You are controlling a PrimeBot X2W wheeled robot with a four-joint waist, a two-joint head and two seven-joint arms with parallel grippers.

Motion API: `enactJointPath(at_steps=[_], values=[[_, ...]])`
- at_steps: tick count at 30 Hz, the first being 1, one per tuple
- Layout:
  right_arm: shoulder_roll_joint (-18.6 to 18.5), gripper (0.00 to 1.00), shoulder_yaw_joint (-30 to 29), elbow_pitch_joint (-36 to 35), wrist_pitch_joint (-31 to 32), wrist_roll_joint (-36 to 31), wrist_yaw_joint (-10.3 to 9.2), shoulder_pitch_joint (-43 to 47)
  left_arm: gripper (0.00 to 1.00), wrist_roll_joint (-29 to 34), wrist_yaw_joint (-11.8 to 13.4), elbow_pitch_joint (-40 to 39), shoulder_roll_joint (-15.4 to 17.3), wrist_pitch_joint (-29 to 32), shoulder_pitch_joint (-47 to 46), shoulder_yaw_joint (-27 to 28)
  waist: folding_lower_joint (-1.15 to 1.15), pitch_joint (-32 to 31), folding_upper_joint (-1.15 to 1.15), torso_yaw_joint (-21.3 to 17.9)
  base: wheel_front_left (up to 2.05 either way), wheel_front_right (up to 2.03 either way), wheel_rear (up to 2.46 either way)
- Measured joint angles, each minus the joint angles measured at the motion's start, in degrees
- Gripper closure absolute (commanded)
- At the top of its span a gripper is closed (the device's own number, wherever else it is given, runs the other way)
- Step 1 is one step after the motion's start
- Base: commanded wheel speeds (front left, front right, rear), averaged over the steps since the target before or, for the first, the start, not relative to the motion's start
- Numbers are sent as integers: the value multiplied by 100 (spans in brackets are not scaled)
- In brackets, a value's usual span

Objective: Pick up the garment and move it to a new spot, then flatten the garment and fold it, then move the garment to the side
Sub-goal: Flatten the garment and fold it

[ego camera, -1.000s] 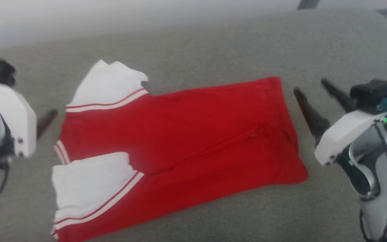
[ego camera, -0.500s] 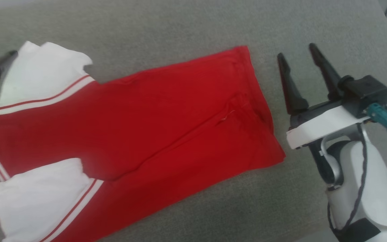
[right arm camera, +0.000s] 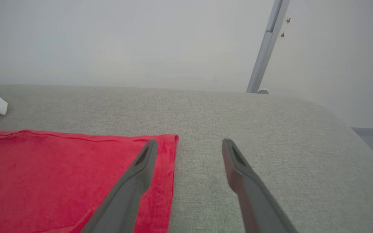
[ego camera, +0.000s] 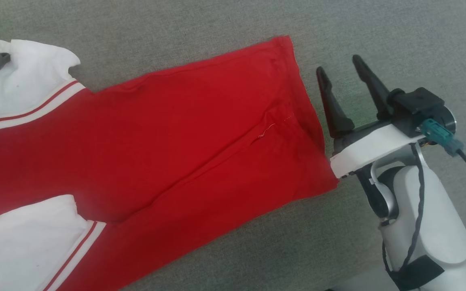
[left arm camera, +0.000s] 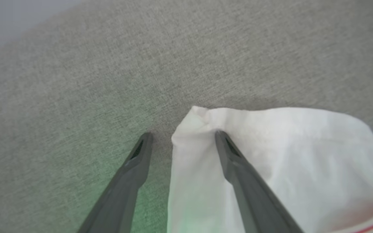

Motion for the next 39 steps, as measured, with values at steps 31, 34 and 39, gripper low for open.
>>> enactJointPath(at_steps=[31,34,39], values=[[-691,100,1410,2816,3704,1577,1,-2755,100,-25,-408,845,-1126,-649,-438,-157,0,77,0,791,0,0,0],[-742,100,1473,2888,3673,1614,4,-2792,100,-34,-436,890,-1178,-662,-449,-172,0,32,0,830,0,0,0],[-949,100,1630,2885,3433,1700,4,-2801,100,-40,-447,895,-1188,-587,-453,-261,0,-162,0,950,0,0,0]])
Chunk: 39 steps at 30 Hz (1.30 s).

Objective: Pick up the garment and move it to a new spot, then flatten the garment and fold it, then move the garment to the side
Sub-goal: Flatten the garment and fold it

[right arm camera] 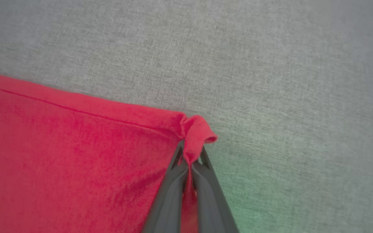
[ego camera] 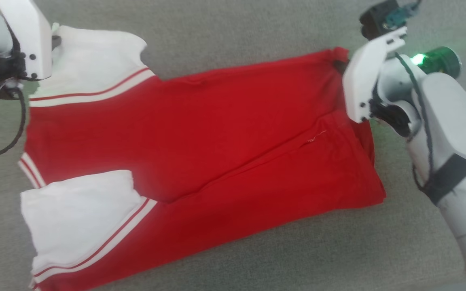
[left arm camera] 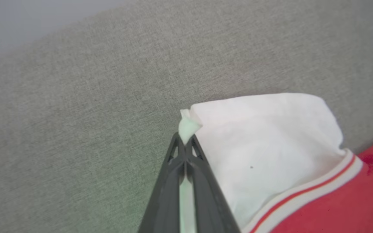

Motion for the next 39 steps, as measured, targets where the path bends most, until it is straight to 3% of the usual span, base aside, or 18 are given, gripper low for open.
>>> enactJointPath(at_steps=[8,11,20,27,32,36,37,38,39], values=[[-563,100,115,-443,-223,225,0,433,100,-101,-21,-670,152,242,133,-97,0,-503,0,288,0,0,0],[-749,100,123,-712,-208,327,0,678,100,-119,121,-1214,314,372,382,-152,0,-690,0,394,0,0,0],[-1180,100,-149,-1584,200,549,-1,1641,100,-452,1116,-3620,1303,619,1634,-105,0,-1162,0,704,0,0,0],[-1273,100,-503,-2051,660,575,-1,2453,100,-690,1992,-5335,1917,600,2734,-196,0,-1391,0,847,0,0,0],[-1215,100,-666,-2150,857,512,-1,2875,100,-853,2318,-5816,2051,443,3404,-315,0,-1504,0,882,0,0,0],[-1082,100,-673,-2119,872,312,-1,3005,100,-1002,2348,-5740,1957,233,3729,-377,0,-1566,0,883,0,0,0],[-1058,80,-691,-2081,853,283,-1,3009,100,-1034,2325,-5679,1925,190,3794,-409,0,-1588,0,883,0,0,0],[-1018,51,-712,-2030,831,269,-1,3011,84,-983,2262,-5618,1894,85,3841,-433,0,-1612,0,880,0,0,0],[-980,0,-710,-1985,818,256,-1,3018,56,-951,2214,-5548,1849,-31,3858,-436,0,-1637,0,879,0,0,0]])
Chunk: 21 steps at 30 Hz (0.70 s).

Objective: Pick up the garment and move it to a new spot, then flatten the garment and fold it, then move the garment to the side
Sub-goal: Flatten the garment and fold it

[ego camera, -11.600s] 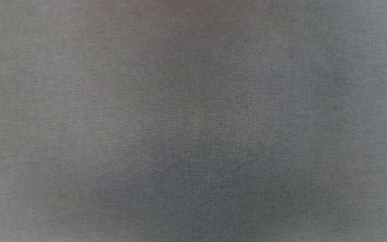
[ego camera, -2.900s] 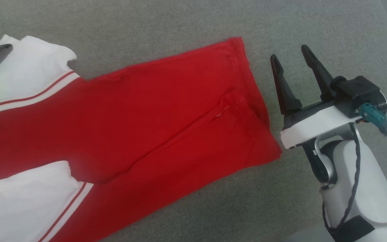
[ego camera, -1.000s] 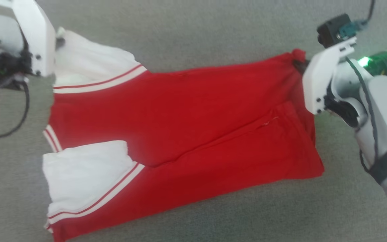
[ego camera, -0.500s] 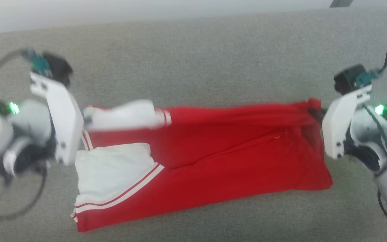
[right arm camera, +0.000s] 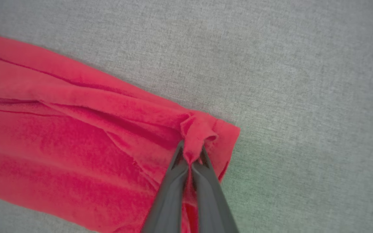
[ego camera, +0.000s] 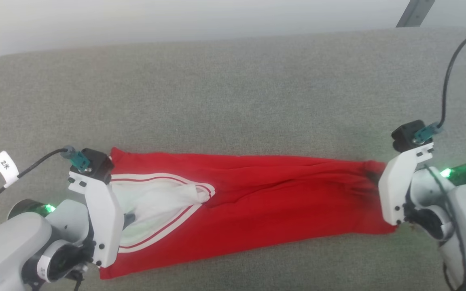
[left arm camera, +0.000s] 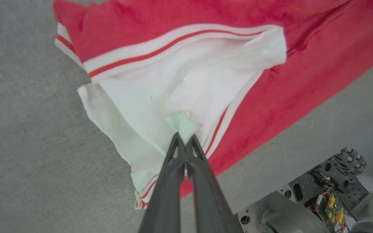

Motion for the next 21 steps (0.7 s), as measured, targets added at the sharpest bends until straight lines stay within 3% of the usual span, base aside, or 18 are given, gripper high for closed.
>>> enactJointPath(at_steps=[1,2,3,14,21], values=[[33,0,26,18,-11,-2,0,8,42,0,-40,83,-46,-81,10,8,0,-28,0,1,0,0,0],[65,0,23,49,-54,-2,0,18,15,8,-89,147,-71,-157,36,-3,0,-61,0,1,0,0,0],[87,0,38,70,-59,-4,0,20,0,63,-118,214,-83,-255,84,-3,0,-100,0,2,0,0,0],[142,0,-56,53,-261,76,0,236,0,288,-219,320,-45,-1796,669,314,0,-597,0,56,0,0,0],[-3,0,-348,76,-352,68,-1,448,0,459,5,401,-58,-3243,1261,672,0,-830,0,213,0,0,0]])
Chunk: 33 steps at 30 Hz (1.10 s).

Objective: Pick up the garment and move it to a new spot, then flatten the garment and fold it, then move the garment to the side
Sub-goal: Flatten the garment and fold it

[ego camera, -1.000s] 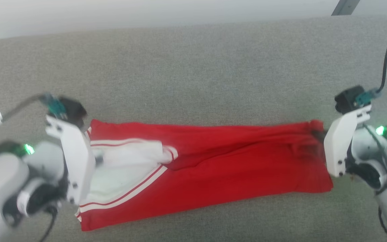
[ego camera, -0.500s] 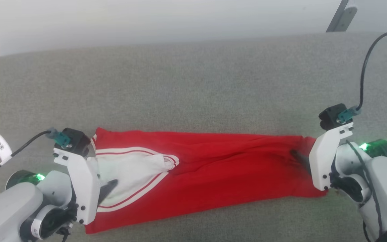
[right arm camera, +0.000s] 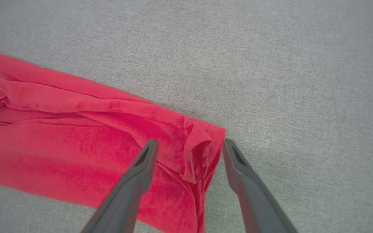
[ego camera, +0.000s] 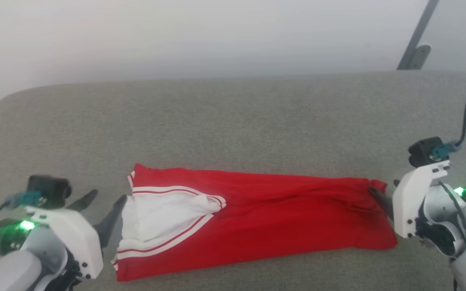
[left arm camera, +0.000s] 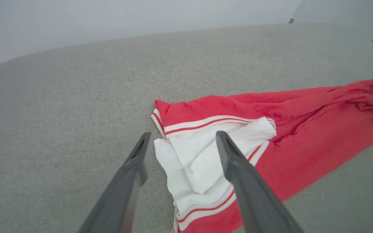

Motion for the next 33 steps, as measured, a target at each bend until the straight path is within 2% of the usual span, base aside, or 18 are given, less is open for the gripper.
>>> enactJointPath(at_steps=[8,12,15,21,22,23,28,29,30,31,33], values=[[-83,0,-393,203,287,1,0,226,0,40,146,204,-81,-1521,775,427,0,-145,0,257,0,0,0],[-107,0,-544,364,417,7,0,289,0,86,160,359,-235,-1768,1152,880,0,-138,0,396,0,0,0],[-82,0,-624,527,509,53,0,296,0,396,158,401,-557,-1778,1439,1533,0,-114,0,502,0,0,0],[-27,0,-643,959,548,92,-1,273,0,1493,-346,463,-1445,-1792,2181,2938,0,-39,0,699,0,0,0],[-15,0,-614,1031,556,92,-1,260,0,1659,-444,466,-1596,-1792,2274,3111,0,-19,0,726,0,0,0],[-15,0,-614,1031,556,92,-1,260,0,1659,-444,466,-1596,-1792,2274,3111,0,-19,0,726,0,0,0],[75,0,-494,1390,558,109,-3,32,0,2310,-944,587,-2278,-1792,2582,3952,0,71,0,840,0,0,0],[86,21,-466,1445,558,151,-5,-6,0,2402,-1053,630,-2384,-1792,2623,4083,0,88,0,857,0,0,0],[88,67,-421,1501,558,180,-5,-44,0,2526,-1167,661,-2529,-1792,2636,4219,0,104,0,873,0,0,0],[90,100,-386,1570,559,213,-5,-96,0,2648,-1283,691,-2651,-1792,2639,4354,0,121,0,886,0,0,0],[99,100,-269,1701,539,323,-5,-204,0,3005,-1635,767,-2982,-1792,2640,4753,0,165,0,931,0,0,0]])
